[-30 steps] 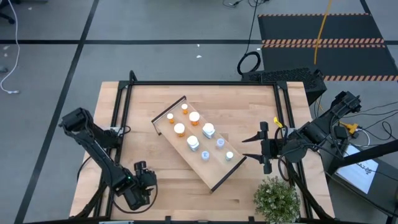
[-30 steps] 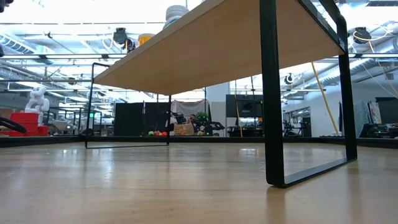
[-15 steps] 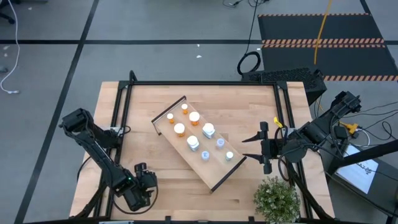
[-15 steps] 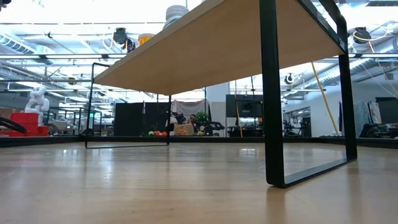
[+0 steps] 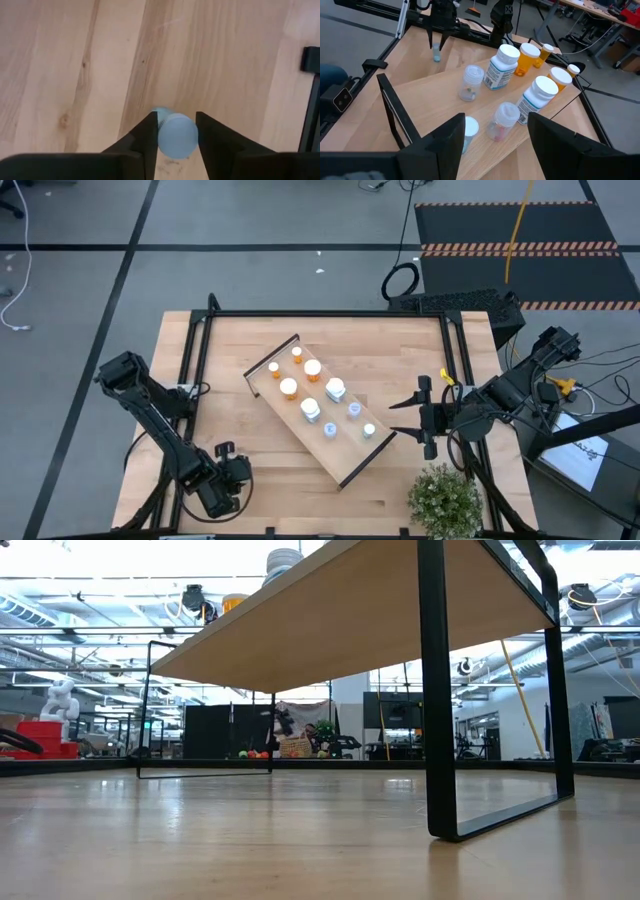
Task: Pick and place medicine bottles onto shelf by color
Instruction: Put the blue pill bottle on the shelf aligned with the blue pill bottle
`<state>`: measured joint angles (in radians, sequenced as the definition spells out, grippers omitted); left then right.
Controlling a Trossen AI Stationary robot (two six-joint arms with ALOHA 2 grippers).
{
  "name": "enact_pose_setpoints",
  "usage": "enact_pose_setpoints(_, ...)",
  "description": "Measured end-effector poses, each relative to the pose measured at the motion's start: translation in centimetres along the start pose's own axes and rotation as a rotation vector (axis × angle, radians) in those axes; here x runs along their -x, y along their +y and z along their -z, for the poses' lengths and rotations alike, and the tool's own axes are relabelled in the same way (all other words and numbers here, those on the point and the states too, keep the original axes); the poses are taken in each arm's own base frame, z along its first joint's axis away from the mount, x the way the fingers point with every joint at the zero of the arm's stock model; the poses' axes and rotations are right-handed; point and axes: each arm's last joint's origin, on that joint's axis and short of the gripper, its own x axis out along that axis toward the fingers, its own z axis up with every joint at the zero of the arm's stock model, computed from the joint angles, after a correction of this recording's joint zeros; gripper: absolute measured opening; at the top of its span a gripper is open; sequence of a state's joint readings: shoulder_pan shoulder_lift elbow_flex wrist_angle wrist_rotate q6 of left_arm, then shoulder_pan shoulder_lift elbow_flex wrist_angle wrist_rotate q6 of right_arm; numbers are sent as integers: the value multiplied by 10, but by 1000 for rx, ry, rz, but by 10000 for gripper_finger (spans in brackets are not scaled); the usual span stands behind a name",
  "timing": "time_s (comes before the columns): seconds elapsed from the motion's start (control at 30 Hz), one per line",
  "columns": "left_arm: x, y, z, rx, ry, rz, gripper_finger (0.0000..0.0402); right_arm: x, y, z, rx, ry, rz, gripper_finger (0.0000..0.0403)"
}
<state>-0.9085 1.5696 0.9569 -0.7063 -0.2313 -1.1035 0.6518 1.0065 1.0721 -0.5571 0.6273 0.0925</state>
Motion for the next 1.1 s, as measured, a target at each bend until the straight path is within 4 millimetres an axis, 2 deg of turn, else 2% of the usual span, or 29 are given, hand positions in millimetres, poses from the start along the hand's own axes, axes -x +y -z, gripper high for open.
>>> enact_pose_setpoints(0.13,0,0,0,1,3,-1,117,0,0,0,0,0,0,212)
enact_pose_setpoints(0.4,0,3,1,10,13,-29,180,0,0,0,0,0,0,212)
enact_pose_setpoints(0.53,0,3,1,15,12,-30,195,0,0,0,0,0,0,212)
enact_pose_setpoints(0.67,0,3,1,16,11,-31,185,0,0,0,0,0,0,212)
enact_pose_setpoints(0.93,0,5,2,23,26,-46,136,0,0,0,0,0,0,212)
enact_pose_setpoints(1.1,0,5,2,21,27,-46,130,0,0,0,1,0,0,212)
